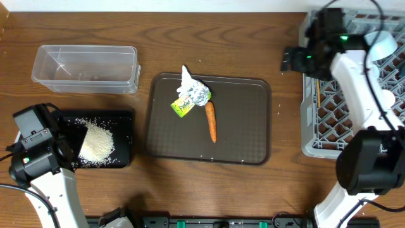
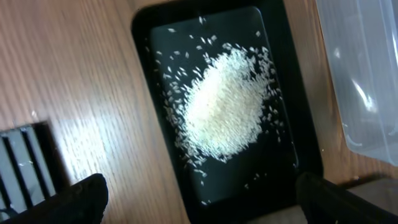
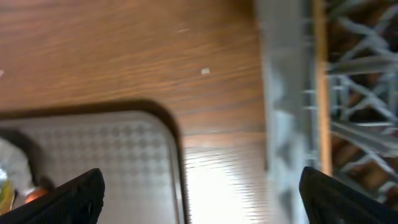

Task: Sort waste into correct bins and load items into the dishwasher rack

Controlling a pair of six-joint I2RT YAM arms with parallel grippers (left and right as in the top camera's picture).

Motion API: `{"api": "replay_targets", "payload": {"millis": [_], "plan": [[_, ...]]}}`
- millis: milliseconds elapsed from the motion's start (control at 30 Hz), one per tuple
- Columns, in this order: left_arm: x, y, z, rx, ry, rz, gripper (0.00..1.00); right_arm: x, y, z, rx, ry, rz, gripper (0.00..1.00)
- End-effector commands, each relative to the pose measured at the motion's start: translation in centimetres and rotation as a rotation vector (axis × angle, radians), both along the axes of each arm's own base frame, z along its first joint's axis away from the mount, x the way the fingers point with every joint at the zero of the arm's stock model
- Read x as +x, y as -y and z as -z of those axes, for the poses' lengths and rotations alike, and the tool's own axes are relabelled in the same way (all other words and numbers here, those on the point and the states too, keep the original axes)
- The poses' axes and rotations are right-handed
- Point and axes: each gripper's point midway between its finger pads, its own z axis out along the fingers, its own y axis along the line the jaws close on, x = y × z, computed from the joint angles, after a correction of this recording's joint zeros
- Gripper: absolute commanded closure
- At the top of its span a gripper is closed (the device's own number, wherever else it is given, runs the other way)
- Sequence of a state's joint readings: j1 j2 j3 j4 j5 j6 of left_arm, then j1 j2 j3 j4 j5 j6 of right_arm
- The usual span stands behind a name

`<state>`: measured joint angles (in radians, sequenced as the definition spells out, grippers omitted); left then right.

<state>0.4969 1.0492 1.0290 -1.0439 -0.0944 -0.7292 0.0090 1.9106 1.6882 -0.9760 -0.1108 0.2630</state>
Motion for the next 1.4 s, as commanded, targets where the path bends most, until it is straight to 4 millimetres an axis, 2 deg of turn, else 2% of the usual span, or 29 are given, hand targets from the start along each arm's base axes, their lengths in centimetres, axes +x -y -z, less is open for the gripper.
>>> {"api": "replay_targets", "payload": {"millis": [0,133,233,300,467,567,767,867,967,1233,1367], "plan": [[1.2,2.8,0.0,-0.156,0.066,0.067,0.01,0.3,0.9,-1.7,0.014,0.038,0.033,0.01],[2.5,9.0,-0.6,-0.469,0.173,0.22,0.01,0.3,1.8,-1.7,0.013,0.038,0.053,0.01],[4.4,12.7,-2.4,-0.536,0.285,0.497,0.01,0.3,1.9,-1.7,0.013,0.038,0.053,0.01],[4.9,15.4,-3.4,-0.549,0.334,0.702,0.01,0.3,1.9,-1.7,0.013,0.038,0.053,0.01],[4.7,20.4,-3.0,-0.505,0.266,0.954,0.01,0.3,1.9,-1.7,0.013,0.038,0.053,0.01],[4.8,22.9,-1.9,-0.434,0.189,1.048,0.01,0.3,1.9,-1.7,0.013,0.038,0.053,0.01],[6.2,28.4,-0.2,-0.273,0.019,1.241,0.01,0.3,1.9,-1.7,0.013,0.038,0.053,0.01],[8.1,29.4,0.5,-0.157,-0.089,1.277,0.01,0.3,1.9,-1.7,0.013,0.038,0.053,0.01],[10.1,30.6,2.0,-0.113,-0.153,1.295,0.01,0.3,1.9,-1.7,0.013,0.038,0.053,0.01],[12.6,33.2,9.2,-0.125,-0.268,1.318,0.01,0.3,1.9,-1.7,0.013,0.038,0.053,0.01],[13.0,34.1,12.0,-0.131,-0.301,1.319,0.0,0.3,1.9,-1.7,0.013,0.038,0.053,0.01]]}}
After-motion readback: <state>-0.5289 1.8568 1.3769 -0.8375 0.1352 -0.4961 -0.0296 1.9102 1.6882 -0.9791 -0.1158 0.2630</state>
